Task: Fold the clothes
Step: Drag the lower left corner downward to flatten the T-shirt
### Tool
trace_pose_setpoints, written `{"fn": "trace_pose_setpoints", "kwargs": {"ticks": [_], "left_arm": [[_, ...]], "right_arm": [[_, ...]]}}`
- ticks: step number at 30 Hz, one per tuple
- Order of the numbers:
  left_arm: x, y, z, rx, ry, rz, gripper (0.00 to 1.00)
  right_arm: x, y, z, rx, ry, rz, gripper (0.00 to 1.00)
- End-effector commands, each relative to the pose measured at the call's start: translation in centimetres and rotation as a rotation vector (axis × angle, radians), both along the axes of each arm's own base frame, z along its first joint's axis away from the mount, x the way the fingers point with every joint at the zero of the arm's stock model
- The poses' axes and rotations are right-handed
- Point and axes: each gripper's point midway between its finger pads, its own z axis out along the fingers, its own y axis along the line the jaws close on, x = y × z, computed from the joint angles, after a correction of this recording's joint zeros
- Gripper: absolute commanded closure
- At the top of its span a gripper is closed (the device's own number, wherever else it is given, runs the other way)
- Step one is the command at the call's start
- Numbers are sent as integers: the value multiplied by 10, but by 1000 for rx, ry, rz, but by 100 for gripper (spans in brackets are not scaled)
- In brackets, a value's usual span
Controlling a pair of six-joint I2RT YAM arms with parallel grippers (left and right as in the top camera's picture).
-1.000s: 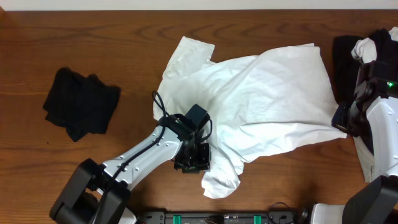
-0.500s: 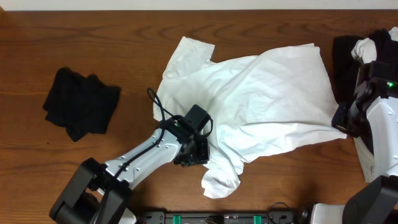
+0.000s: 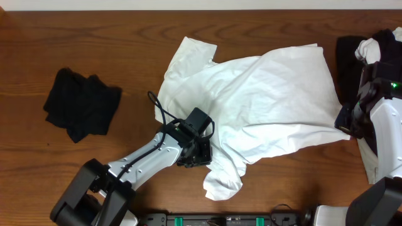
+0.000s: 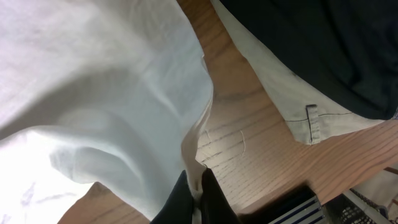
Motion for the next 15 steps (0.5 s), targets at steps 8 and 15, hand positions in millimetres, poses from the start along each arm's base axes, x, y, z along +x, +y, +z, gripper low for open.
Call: {"fn": "trace_pose_setpoints", "kwargs": {"ticks": [8,15], "left_arm": [[7,-2,-3,-5,-22,36,66],[17,-2,-4,4,-65,55,81]], "right_arm": [[-1,-2,1,-4,-2,-7,99],[-2,-2,1,-4,0,-7,99]]}}
